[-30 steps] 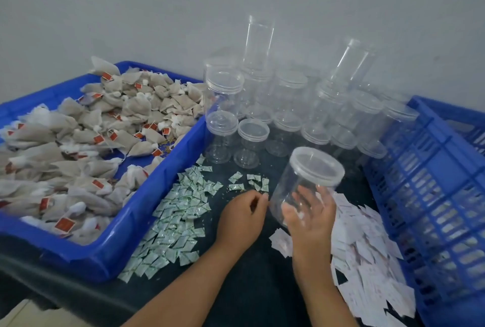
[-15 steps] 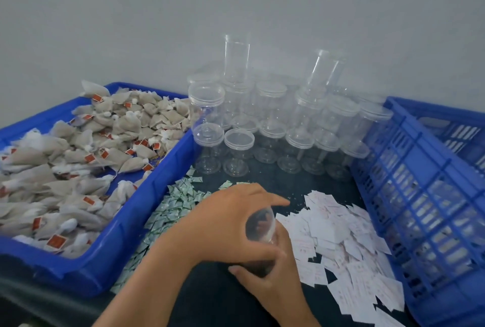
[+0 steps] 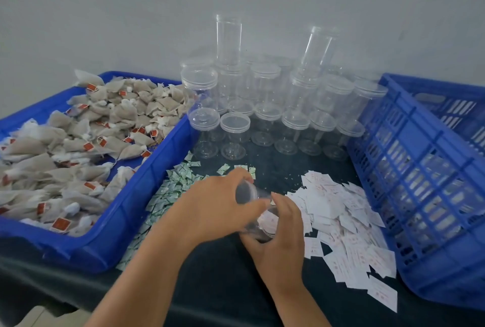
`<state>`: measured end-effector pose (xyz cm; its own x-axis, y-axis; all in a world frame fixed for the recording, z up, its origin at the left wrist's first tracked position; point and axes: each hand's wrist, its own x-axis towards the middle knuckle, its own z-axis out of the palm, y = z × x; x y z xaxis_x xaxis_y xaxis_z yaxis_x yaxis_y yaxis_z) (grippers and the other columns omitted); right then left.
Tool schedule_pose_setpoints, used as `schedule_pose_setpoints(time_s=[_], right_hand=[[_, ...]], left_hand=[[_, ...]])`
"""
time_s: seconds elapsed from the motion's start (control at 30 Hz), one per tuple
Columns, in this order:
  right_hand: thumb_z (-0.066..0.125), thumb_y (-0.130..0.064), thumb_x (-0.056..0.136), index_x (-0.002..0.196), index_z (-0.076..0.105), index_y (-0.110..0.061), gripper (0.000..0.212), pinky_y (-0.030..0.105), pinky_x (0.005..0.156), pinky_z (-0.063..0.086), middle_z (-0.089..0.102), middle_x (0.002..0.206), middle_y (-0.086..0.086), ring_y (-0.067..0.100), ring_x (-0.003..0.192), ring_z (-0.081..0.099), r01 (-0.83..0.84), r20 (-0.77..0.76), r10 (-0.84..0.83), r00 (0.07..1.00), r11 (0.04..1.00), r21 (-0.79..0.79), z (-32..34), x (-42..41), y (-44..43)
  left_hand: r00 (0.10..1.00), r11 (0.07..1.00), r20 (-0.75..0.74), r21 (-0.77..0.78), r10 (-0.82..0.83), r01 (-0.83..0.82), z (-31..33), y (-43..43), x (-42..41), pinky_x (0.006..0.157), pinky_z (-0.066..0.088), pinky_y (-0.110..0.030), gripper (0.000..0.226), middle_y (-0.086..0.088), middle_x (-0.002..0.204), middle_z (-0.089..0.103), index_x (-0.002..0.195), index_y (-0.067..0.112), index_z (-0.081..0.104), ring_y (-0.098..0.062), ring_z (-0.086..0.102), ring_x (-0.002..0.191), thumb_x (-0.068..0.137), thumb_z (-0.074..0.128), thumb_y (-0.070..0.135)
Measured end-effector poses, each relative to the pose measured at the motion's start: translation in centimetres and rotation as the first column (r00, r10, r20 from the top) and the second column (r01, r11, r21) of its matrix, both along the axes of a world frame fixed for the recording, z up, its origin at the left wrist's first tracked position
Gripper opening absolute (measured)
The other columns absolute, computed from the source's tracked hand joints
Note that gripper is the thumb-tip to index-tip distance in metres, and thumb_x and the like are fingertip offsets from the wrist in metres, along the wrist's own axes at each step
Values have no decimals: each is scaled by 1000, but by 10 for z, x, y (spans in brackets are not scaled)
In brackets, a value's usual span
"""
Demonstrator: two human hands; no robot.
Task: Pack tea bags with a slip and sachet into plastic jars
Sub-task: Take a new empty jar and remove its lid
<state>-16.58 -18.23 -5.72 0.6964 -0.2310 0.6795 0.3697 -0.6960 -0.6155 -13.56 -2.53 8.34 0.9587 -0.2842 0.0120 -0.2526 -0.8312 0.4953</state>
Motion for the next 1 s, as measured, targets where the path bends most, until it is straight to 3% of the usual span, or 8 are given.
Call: schedule_pose_setpoints(time_s=[0.07,0.13,0.2,0.43,0.53,0.63,0.8,1.0], right_hand=[[101,-27,70,145,48,-16,93,55,104,57,58,142,7,31,131,59,86,-27,-85,996,994,64,-1,4,-3],[101,-38,67,146,47,-25,97,53,111,52,54,146,-1,18,135,54,132,-156,-82,984,932,339,7,4,-9],[94,-53,65,146,43,-38,97,44,118,48,54,148,-12,1,135,53,76,-223,56,973,837,542,12,2,-13],[102,-40,66,150,49,-30,99,46,104,57,61,142,-11,14,126,64,-50,-263,196,945,879,474,6,-2,-10],[94,-55,62,151,49,-29,102,48,106,57,62,142,-7,12,125,64,-59,-267,223,938,858,510,10,-1,-14],[93,-55,62,145,52,-36,94,41,106,56,65,134,-21,2,125,65,-80,-244,250,937,834,545,13,-2,-15],[91,-58,60,137,53,-49,87,29,92,53,64,125,-34,-13,111,64,-109,-262,284,922,842,528,16,-6,-12],[92,-51,59,138,52,-45,89,22,92,50,67,127,-23,-12,111,65,-144,-286,330,899,842,520,19,-4,-6]], left_hand=[[964,967,-267,-243,9,-76,13,9,9,73,59,-34,41,1,113,70,126,32,54,-28,74,98,92,66,51],[826,682,-561,-626,-56,-379,17,22,17,59,62,-36,37,-11,107,78,125,24,61,-39,78,87,95,62,45],[839,565,-543,-689,13,-455,2,32,28,56,60,-31,31,-6,93,81,119,26,68,-28,80,77,93,59,41],[947,940,25,-132,320,-314,-101,21,47,78,54,-27,18,9,105,70,114,36,75,-10,71,90,99,67,32],[937,939,203,135,286,-316,-112,14,45,87,47,-31,34,3,116,53,126,31,70,-19,53,113,94,72,42],[927,958,285,74,246,-277,-89,12,44,88,51,-34,45,3,121,49,133,29,62,-19,52,114,93,70,49],[891,960,360,-77,277,-267,-3,61,58,71,50,-35,28,11,104,65,106,35,69,-14,63,89,99,52,56],[934,820,-51,496,354,-284,41,157,127,98,53,-45,35,-11,135,66,132,14,65,-30,65,117,100,51,9]])
